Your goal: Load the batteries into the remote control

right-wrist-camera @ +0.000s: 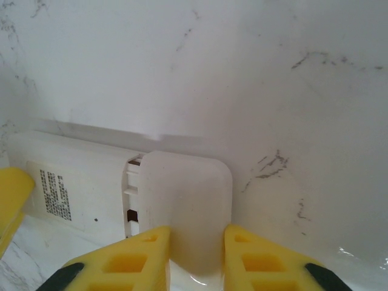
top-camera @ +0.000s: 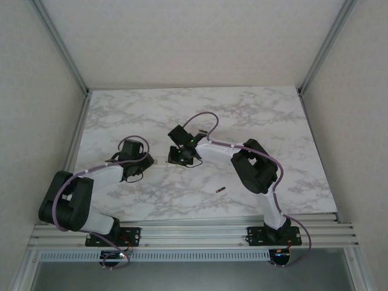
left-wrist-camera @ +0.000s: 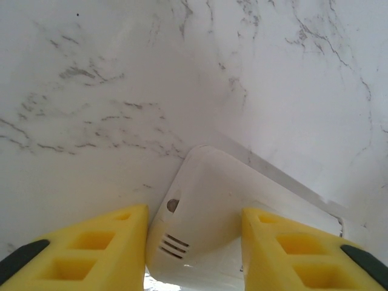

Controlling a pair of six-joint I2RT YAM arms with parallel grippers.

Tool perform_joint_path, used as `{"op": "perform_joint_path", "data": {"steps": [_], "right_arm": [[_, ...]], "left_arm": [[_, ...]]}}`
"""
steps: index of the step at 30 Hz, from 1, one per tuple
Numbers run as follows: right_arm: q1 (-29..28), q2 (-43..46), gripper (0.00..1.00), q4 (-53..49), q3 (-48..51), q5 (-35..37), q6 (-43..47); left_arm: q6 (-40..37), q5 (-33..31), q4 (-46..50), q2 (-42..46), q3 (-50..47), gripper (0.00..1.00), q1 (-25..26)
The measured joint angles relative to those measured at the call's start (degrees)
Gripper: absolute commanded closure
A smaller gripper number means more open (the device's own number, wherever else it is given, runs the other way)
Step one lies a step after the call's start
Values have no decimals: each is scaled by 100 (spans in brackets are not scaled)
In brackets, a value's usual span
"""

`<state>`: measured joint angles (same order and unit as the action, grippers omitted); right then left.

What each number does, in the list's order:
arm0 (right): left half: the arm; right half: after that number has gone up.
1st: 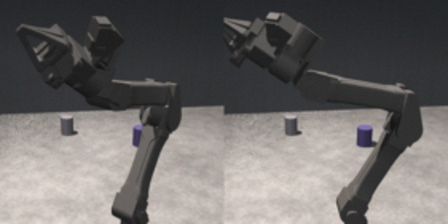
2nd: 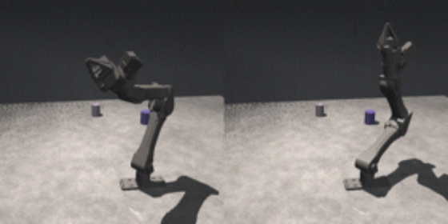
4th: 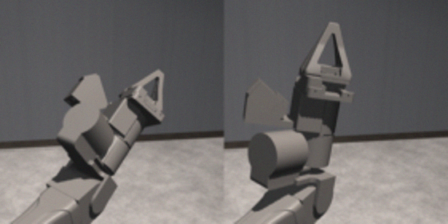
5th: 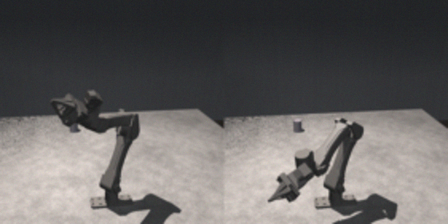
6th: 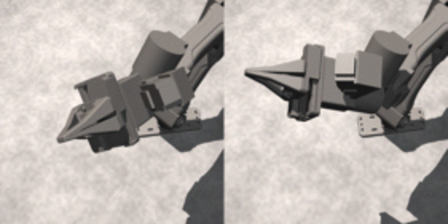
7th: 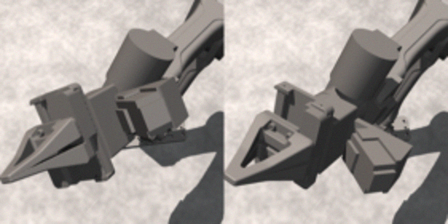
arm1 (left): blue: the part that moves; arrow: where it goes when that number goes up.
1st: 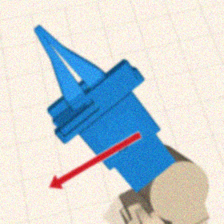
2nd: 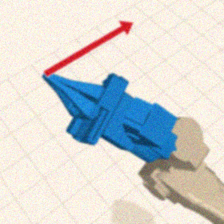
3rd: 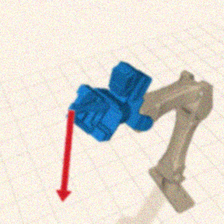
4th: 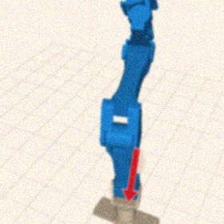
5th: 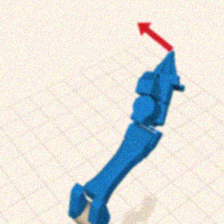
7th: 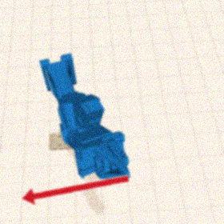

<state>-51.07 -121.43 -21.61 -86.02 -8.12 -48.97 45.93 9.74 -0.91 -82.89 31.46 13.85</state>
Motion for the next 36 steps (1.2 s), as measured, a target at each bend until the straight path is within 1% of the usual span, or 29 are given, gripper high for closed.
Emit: {"op": "perform_joint_path", "data": {"steps": [7, 11, 16, 17, 20, 30, 33, 36], "right_arm": [[-61, 15, 78, -20, -11, 140, -92], [-138, 15, 84, 37, 39, 326, -201], [-232, 57, 84, 306, 278, 608, -337], [-262, 68, 84, 468, 354, 560, -387], [-387, 94, 85, 586, 431, 835, -457], [-555, 111, 85, 433, 295, 1274, -461], [-645, 111, 85, 485, 345, 1519, -251], [-802, 142, 85, 931, 702, 1847, 293]], "left_arm": [[96, -81, -63, 35, -52, 63, 48], [170, -146, -127, 44, -94, 64, 76], [223, -160, -205, 81, -157, 65, 81], [232, -179, -214, 96, -168, 65, 94], [247, -214, -229, 101, -179, 66, 109], [258, -278, -363, 94, -254, 66, 151], [254, -319, -404, 96, -278, 66, 173], [225, -356, -409, 94, -275, 67, 195]]}}
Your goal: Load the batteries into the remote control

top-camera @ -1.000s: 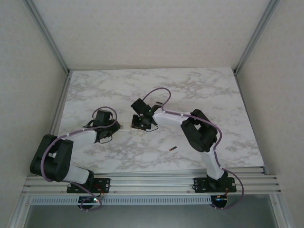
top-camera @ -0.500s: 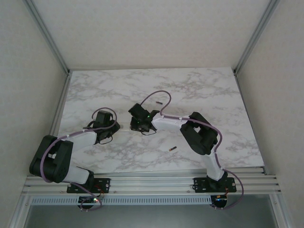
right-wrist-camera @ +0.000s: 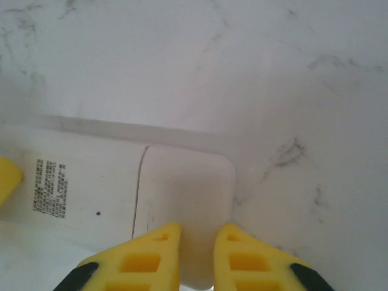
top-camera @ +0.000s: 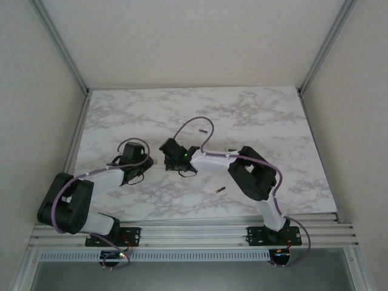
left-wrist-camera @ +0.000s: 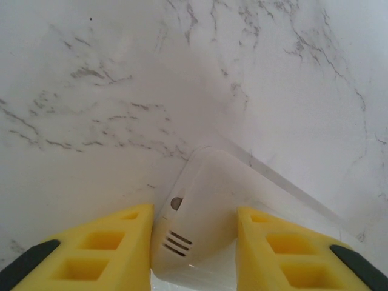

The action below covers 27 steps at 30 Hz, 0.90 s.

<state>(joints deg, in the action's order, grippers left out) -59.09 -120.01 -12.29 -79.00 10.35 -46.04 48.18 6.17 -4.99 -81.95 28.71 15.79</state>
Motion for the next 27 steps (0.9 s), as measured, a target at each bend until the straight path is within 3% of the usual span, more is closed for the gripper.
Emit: {"op": "perform_joint_path", "data": {"steps": [5, 12, 20, 24, 27], "right_arm": [[-118, 63, 86, 374, 271, 350, 737], [-120, 50, 79, 59, -24, 317, 789], [74, 367, 64, -520, 9, -723, 605], [-103, 938, 46, -953, 304, -824, 933], [-133, 1196, 24, -1117, 254, -562, 1639]], "left_arm": [[-42, -33, 7, -11, 9, 67, 20], [-44, -48, 4, -15, 11, 66, 26], [-177, -70, 177, -76, 175, 55, 66], [-278, -131, 343, -74, 337, 36, 184], [-306, -83, 577, 0, 450, 20, 341]]}}
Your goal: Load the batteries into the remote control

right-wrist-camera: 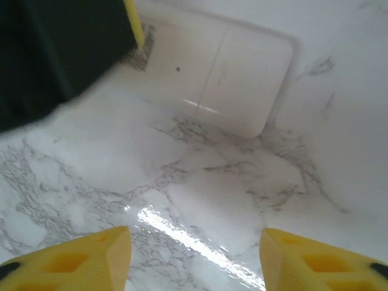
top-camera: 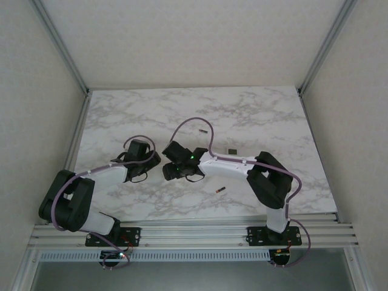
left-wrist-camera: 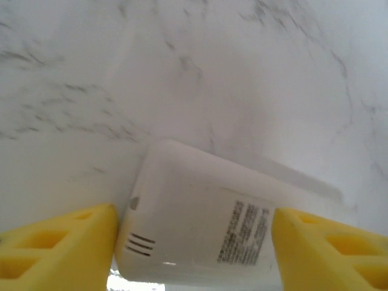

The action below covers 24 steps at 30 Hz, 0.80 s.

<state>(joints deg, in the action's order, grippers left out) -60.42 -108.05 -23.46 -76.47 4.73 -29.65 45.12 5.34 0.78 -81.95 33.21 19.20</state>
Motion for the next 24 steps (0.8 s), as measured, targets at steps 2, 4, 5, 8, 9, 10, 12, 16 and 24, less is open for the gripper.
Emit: {"op": "perform_joint_path", "data": {"steps": [2, 4, 5, 8, 9, 10, 12, 16, 24], "right_arm": [[15, -7, 1, -9, -87, 192, 680], [17, -85, 1, -37, -160, 350, 1486], [28, -179, 1, -87, -243, 417, 1919], [70, -584, 1, -254, -643, 424, 2933], [103, -710, 1, -234, -831, 389, 3311], [151, -822, 1, -256, -1014, 361, 3648], [282, -1001, 1, -249, -1220, 151, 4192], [660, -1257, 2, -291, -1329, -409, 5145], [970, -2083, 12, -938, -2247, -1156, 6201]], "left_arm": [[11, -2, 269, 221, 17, 14, 68], [42, -59, 566, 610, 17, 10, 85], [57, -105, 704, 870, 17, 9, 85], [133, -297, 1014, 1578, 15, 8, 17], [177, -391, 1204, 1784, -24, 8, -57], [232, -424, 1338, 2026, -81, 8, -162], [323, -433, 1502, 2570, -177, 7, -251], [468, -378, 1639, 3650, -417, 6, -369], [573, -192, 1939, 4280, -623, 4, -404]]}}
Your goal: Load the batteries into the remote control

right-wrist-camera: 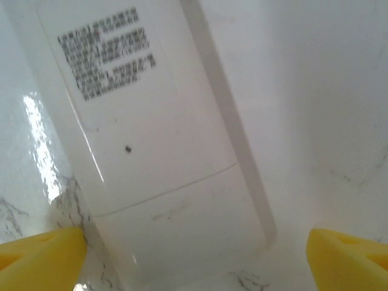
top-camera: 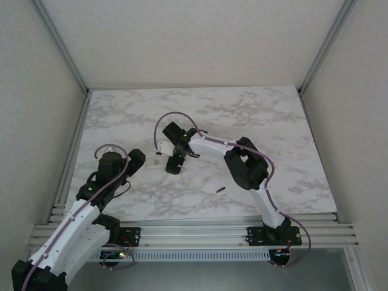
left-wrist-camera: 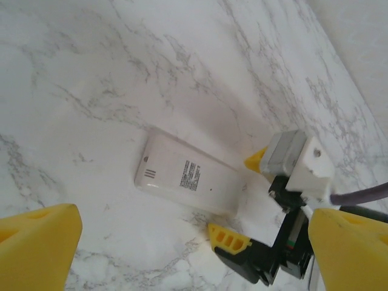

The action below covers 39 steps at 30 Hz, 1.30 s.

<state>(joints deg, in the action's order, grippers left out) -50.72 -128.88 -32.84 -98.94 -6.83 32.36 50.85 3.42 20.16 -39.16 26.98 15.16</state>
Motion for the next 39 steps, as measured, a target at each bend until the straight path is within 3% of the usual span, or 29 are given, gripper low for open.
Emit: {"op": "perform_joint_path", "data": {"steps": [6, 12, 16, 19, 26, 32, 35, 39], "right_arm": [[-15, -216, 47, -197, -313, -385, 92], [-17, 59, 57, 164, 153, -695, -420], [-111, 678, 57, 579, 1091, -935, -1255], [-227, 1266, 57, 1021, 1766, -977, -2044], [-592, 1941, 56, 1840, 2127, -1047, -3683], [-920, 1934, 54, 2144, 2116, -1156, -4551], [-953, 1934, 41, 2155, 2103, -1224, -4889], [-953, 1947, 25, 2190, 2028, -1204, -5119]], "left_arm": [[48, 332, 0, -216, -127, 3, -11], [195, 743, -107, -426, -210, 3, -170], [358, 1102, -254, -487, -315, 4, -330], [518, 1423, -455, -586, -354, 13, -433], [787, 2240, -1233, -981, -358, 47, -476], [737, 2367, -1296, -1198, -350, 75, -476], [544, 2334, -1123, -1207, -284, 86, -492], [101, 2081, -623, -1408, 264, 90, -485]]}}
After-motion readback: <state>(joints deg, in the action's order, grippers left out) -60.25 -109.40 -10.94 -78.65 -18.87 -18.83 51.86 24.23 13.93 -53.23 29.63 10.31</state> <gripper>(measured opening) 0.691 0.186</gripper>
